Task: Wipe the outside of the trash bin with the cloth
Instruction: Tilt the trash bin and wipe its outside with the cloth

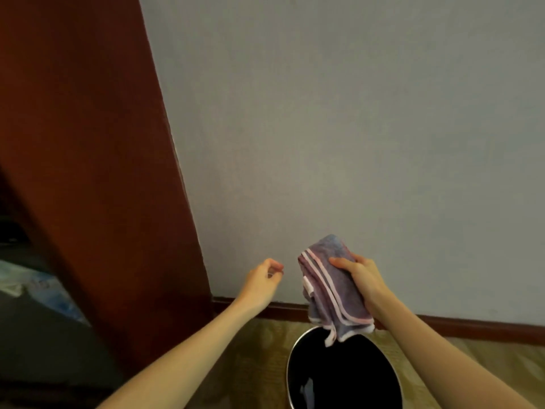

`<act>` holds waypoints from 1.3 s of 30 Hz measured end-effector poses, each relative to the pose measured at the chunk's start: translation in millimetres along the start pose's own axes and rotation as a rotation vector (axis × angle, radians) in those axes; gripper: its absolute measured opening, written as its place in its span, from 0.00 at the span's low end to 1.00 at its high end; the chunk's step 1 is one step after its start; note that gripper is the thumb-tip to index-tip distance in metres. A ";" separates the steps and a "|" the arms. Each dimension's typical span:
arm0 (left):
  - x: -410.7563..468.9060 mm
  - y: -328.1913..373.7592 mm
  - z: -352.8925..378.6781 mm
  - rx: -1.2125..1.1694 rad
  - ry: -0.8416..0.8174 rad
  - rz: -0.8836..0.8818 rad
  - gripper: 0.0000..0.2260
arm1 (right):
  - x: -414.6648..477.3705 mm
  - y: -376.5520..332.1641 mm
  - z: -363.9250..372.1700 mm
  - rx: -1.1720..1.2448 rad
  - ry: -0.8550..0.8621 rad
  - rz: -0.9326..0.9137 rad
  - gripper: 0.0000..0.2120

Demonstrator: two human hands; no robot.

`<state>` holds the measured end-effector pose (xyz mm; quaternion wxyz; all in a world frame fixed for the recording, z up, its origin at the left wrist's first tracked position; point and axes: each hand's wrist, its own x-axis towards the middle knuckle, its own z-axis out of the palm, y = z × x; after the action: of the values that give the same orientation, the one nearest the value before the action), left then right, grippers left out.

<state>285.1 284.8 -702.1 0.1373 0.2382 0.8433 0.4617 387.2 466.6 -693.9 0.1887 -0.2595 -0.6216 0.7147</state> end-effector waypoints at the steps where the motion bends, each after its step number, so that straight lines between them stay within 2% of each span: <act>1: -2.1 -7.5 7.9 0.012 -0.013 0.011 0.09 | 2.0 10.8 -2.5 -0.003 0.002 -0.004 0.08; 11: -30.4 -66.0 79.5 0.181 -0.085 0.175 0.11 | -3.6 84.5 -25.1 0.018 0.050 -0.029 0.04; 14: -48.0 -86.3 103.3 0.331 -0.198 0.266 0.11 | -12.6 98.8 -39.2 0.015 0.071 -0.022 0.05; 17: -71.5 -101.6 122.4 0.526 -0.401 0.462 0.13 | -22.0 106.4 -59.3 0.009 0.115 -0.035 0.05; 20: -97.6 -100.9 135.3 0.664 -0.584 0.698 0.22 | -30.2 105.9 -84.7 0.010 0.187 -0.060 0.05; 22: -111.4 -101.4 144.7 0.762 -0.615 0.881 0.25 | -36.9 107.2 -103.4 0.016 0.245 -0.067 0.04; 25: -126.8 -106.8 162.8 0.884 -0.567 1.093 0.24 | -47.4 115.9 -125.7 0.050 0.323 -0.062 0.05; 28: -133.1 -113.1 171.6 0.949 -0.465 1.128 0.24 | -57.2 130.2 -139.4 0.128 0.385 -0.018 0.06; 32: -134.2 -113.8 172.3 0.914 -0.440 1.039 0.23 | -69.5 142.5 -148.8 0.266 0.475 0.051 0.07; 39: -133.6 -105.0 168.7 0.755 -0.389 0.879 0.21 | -90.5 166.6 -156.6 0.548 0.615 0.146 0.20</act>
<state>445.9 286.3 -879.6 -0.0085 0.6760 0.7310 0.0926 562.7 510.8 -860.4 0.3764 -0.4445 -0.3032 0.7542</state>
